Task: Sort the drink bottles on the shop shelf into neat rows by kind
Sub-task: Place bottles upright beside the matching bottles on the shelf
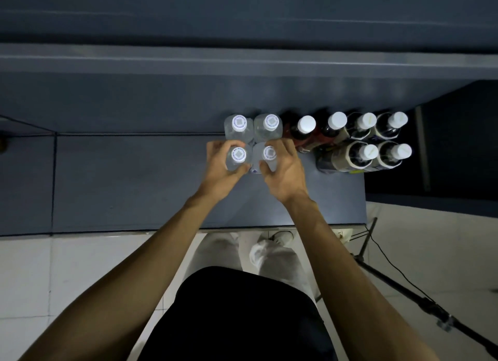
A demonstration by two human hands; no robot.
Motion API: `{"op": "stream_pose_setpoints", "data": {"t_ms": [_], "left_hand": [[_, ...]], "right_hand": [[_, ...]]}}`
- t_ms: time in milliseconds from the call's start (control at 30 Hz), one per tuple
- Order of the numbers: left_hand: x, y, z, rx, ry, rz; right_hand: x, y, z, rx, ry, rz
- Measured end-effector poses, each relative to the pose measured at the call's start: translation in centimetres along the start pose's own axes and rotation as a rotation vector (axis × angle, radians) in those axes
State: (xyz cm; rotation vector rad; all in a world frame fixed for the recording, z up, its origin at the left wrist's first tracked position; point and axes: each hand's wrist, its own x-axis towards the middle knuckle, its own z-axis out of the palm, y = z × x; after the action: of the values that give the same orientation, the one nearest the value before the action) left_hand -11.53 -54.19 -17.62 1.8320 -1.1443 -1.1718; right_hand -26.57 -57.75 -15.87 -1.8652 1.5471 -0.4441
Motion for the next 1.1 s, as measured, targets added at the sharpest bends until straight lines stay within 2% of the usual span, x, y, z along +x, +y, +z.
{"op": "stream_pose_setpoints", "data": {"t_ms": [100, 167, 233, 300, 400, 500, 667, 767, 900, 1100], "left_hand": [[-0.5, 1.6, -0.3, 0.031, -0.025, 0.003], [-1.4, 2.9, -1.1, 0.013, 0.02, 0.052], [-3.0, 3.8, -2.3, 0.056, 0.084, 0.097], [-5.8, 3.5, -4.0, 0.089, 0.16, 0.061], [-10.5, 3.9, -7.3, -0.011, 0.223, 0.025], [-16.0, 4.1, -11.0, -0.067, 0.315, 0.0], [-25.3, 2.0, -15.9, -0.106, 0.528, -0.001], [-29.7, -0.2, -18.2, -0.128, 0.643, -0.027], [-34.1, -3.2, -21.1, -0.172, 0.775, -0.033], [-40.5, -9.5, -29.7, -0.25, 0.916, -0.035]], "right_hand": [[0.1, -1.6, -1.5, -0.092, -0.03, -0.006], [0.0, -3.0, -2.4, -0.093, -0.016, -0.103], [-1.1, -4.8, -3.0, 0.058, -0.018, -0.193], [-2.5, -7.0, -3.2, 0.238, -0.11, -0.182], [-4.6, -10.0, -2.8, 0.472, -0.258, -0.144], [-7.1, -12.6, -1.1, 0.599, -0.347, -0.193], [-12.2, -17.7, 3.0, 0.57, -0.61, -0.186], [-15.0, -21.7, 5.1, 0.544, -0.76, -0.26], [-17.8, -26.8, 7.8, 0.499, -0.843, -0.363], [-24.2, -36.1, 15.0, 0.404, -0.912, -0.464]]}}
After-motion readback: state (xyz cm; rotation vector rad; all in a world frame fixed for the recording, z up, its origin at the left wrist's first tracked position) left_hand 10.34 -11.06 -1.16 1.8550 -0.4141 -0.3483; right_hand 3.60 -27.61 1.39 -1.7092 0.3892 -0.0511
